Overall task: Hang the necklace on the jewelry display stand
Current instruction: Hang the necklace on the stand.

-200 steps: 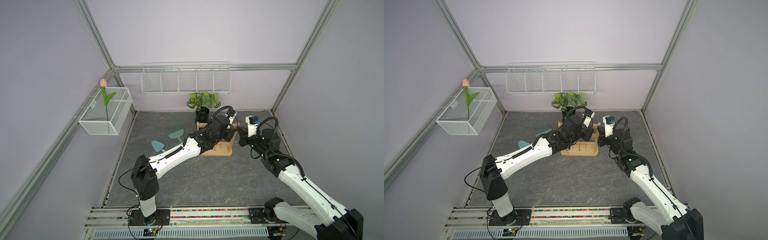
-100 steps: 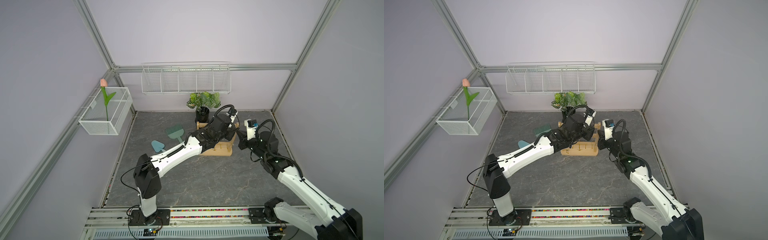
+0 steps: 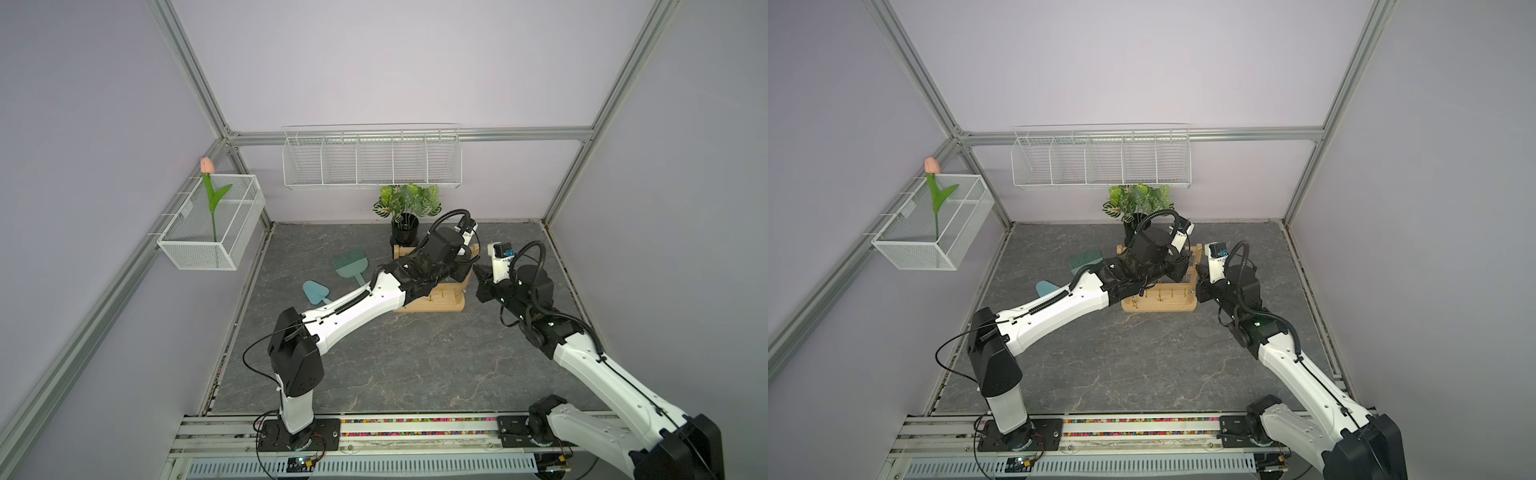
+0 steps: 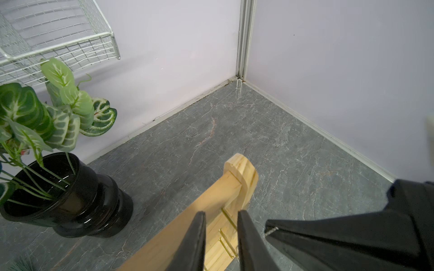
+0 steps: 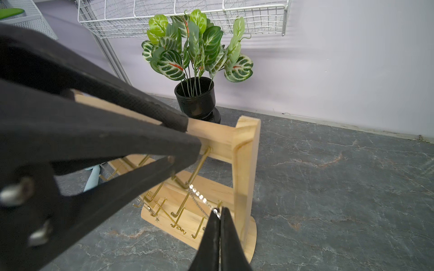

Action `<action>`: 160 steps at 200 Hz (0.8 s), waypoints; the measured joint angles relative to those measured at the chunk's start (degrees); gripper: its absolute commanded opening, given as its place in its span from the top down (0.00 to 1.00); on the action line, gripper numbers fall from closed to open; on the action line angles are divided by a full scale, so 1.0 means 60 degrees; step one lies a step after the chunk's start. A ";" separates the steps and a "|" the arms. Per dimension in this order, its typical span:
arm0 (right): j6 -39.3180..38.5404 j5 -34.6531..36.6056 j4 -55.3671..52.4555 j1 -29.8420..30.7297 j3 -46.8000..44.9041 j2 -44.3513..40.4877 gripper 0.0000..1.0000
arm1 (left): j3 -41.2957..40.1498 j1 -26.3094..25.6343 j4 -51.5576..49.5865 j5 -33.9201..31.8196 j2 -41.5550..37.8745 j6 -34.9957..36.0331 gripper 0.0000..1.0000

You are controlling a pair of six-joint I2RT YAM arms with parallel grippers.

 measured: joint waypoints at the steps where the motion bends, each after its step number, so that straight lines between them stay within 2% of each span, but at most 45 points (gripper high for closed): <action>1: 0.0000 0.0000 0.0000 0.0000 0.0000 0.0000 0.93 | 0.0000 0.0000 0.0000 0.0004 0.0000 0.0004 0.69; 81: 0.0069 0.0000 0.0004 -0.0011 -0.0233 0.0062 0.93 | -0.0025 0.0004 -0.0124 0.0084 -0.0299 -0.0175 0.62; 135: 0.0098 0.0026 0.0004 -0.0055 -0.0233 0.0076 0.93 | -0.0390 0.0007 -0.0091 0.0251 -0.1217 -0.0543 0.59; 160: 0.0098 0.0069 0.0011 -0.0062 -0.0255 0.0127 0.93 | -0.1053 0.0004 -0.0007 0.0219 -0.1916 -0.1020 0.60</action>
